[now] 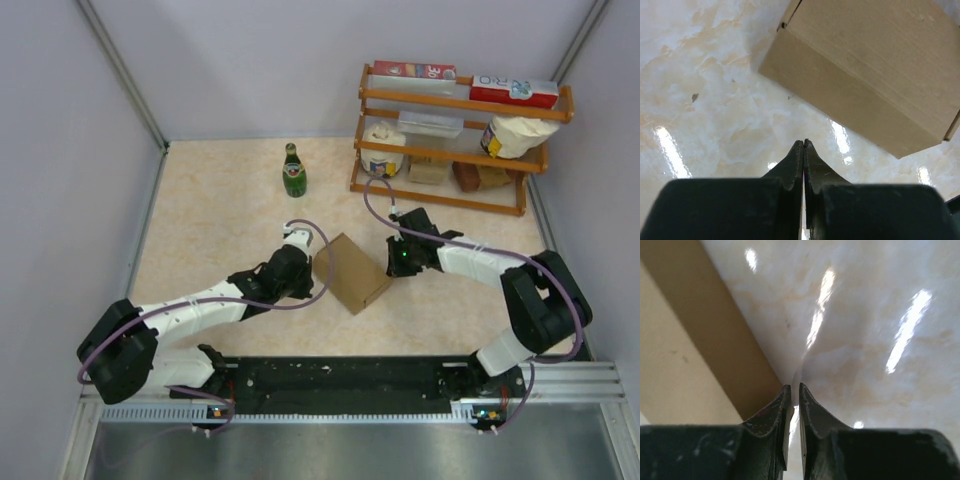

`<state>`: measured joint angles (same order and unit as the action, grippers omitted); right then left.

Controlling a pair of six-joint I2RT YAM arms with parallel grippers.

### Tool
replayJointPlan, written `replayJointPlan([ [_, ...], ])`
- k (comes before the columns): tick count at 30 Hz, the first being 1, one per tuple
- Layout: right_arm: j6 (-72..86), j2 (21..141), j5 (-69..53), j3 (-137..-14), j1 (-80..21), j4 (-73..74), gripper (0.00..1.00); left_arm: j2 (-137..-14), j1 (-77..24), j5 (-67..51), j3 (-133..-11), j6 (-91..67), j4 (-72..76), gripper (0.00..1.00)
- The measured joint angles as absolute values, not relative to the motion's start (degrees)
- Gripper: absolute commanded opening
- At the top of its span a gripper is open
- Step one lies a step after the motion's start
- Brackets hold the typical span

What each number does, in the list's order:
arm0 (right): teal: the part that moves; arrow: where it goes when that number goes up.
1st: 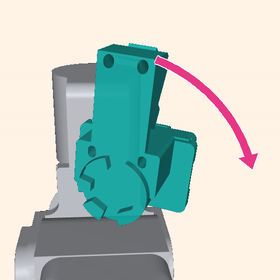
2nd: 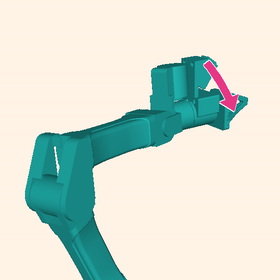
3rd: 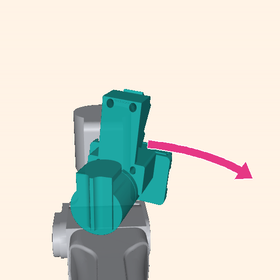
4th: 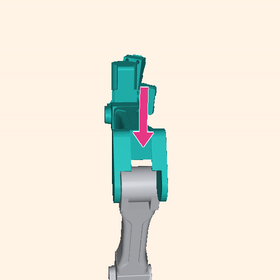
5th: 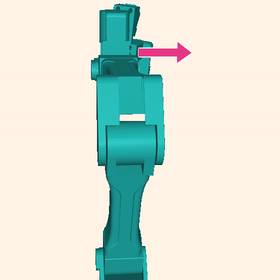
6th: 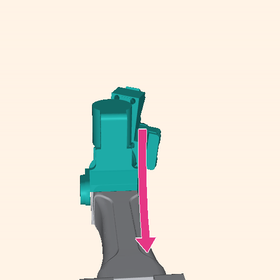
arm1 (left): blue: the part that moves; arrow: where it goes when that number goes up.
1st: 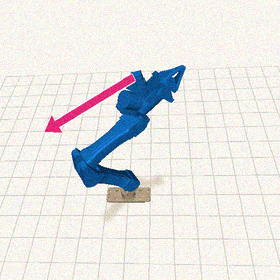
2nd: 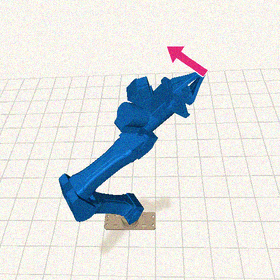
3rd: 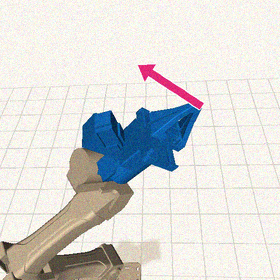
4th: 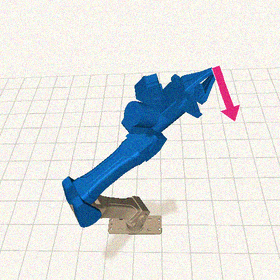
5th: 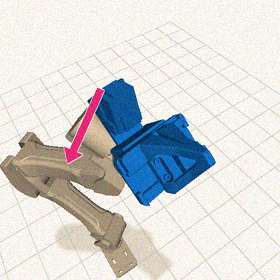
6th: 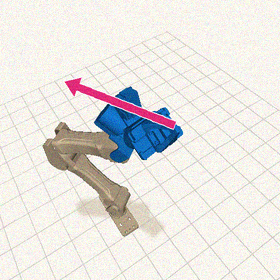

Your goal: Fold the paper box

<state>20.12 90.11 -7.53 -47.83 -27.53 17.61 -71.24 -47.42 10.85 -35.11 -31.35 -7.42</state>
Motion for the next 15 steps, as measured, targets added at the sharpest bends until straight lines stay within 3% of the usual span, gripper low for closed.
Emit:
replayJointPlan([
  [15, 27.1, 80.5, -12.4, -39.8, -35.7, 15.7, 0.13, -74.3, -47.4, 6.3, -35.0, -29.6, -6.8, 0.00],
])
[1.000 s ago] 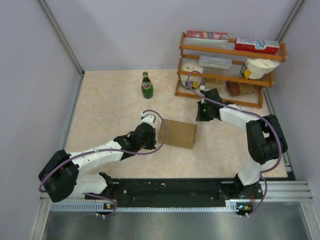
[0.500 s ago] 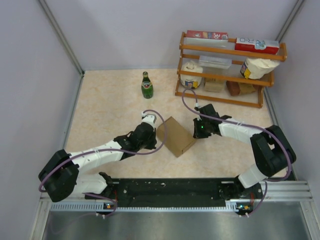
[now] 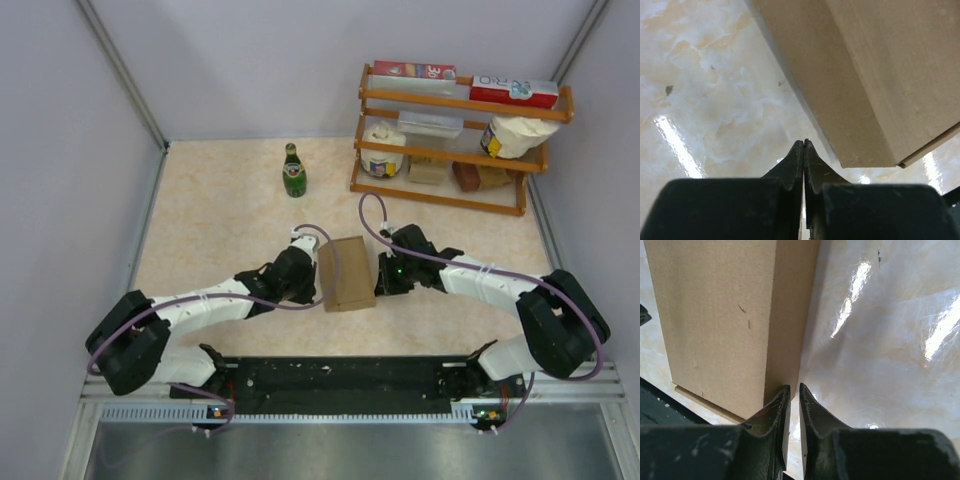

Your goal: Fold the paper box

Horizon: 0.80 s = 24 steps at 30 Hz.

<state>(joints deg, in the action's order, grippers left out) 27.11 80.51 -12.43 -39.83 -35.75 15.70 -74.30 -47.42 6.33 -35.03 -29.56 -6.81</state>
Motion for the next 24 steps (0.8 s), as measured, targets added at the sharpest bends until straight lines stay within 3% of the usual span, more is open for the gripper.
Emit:
replayJointPlan([
  [24, 29.3, 80.5, -14.6, -39.7, -37.3, 14.5, 0.13, -82.3, -52.0, 2.6, -36.9, -30.9, -8.4, 0.00],
])
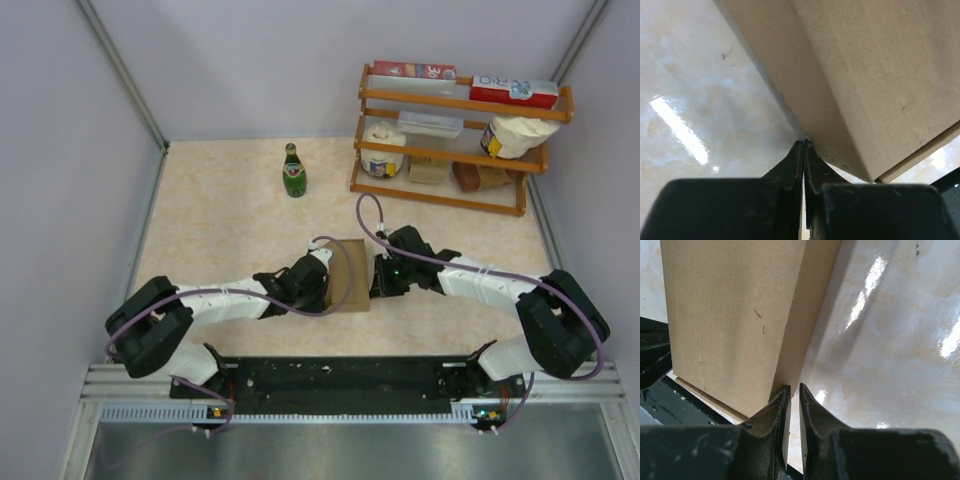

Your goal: Fold the paper box

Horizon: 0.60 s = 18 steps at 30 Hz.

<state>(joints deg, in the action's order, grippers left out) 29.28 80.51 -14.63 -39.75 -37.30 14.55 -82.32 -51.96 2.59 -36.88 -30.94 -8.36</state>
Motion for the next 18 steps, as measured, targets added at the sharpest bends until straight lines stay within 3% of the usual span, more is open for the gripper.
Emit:
replayJointPlan([
  [18, 32.1, 81.4, -13.1, -37.8, -39.4, 13.6, 0.13, -84.9, -54.6, 3.9, -38.8, -33.5, -7.3, 0.00],
])
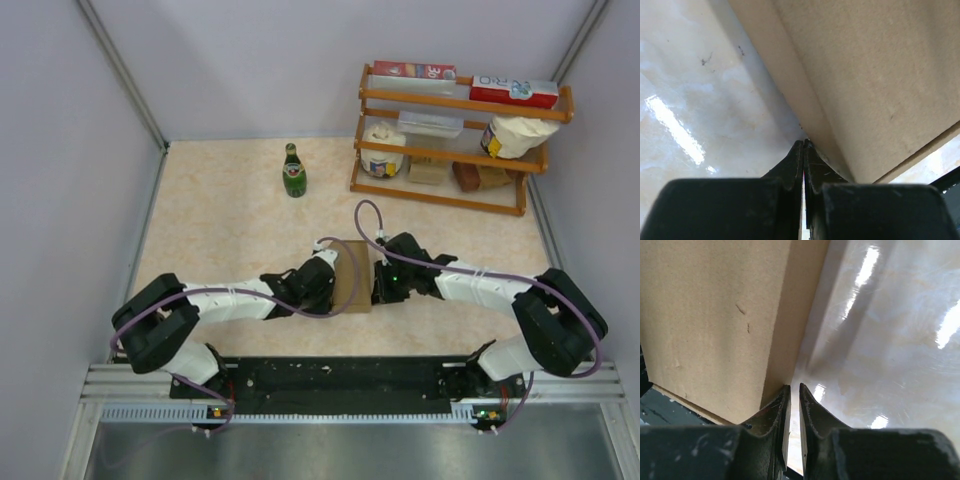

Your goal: Fold the paper box

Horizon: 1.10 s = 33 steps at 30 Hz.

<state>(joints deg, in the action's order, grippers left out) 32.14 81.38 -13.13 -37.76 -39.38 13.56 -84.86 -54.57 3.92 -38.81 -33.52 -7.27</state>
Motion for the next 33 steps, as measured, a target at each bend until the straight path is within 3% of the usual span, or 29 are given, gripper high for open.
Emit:
replayJointPlan([
  [8, 30.3, 78.1, -8.6, -37.8, -36.5, 16.8, 0.13, -77.8, -54.3, 7.1, -34.5, -35.0, -10.9, 0.00],
  [15, 25.6, 76.9, -6.5, -39.9, -28.5, 18.6, 0.13, -74.3, -43.4, 6.3, -33.9, -32.1, -11.0, 0.00],
  [23, 21.1, 89.1, -6.2, -51.7, -27.9, 18.0, 0.10, -86.4, -37.0, 1.7, -43.7, -24.9, -8.8, 0.00],
  [33, 19.6, 96.9, -6.8, -55.3, -27.8, 15.4, 0.08, -96.7, -31.7, -6.0, -49.8, -22.9, -3.3, 0.00],
])
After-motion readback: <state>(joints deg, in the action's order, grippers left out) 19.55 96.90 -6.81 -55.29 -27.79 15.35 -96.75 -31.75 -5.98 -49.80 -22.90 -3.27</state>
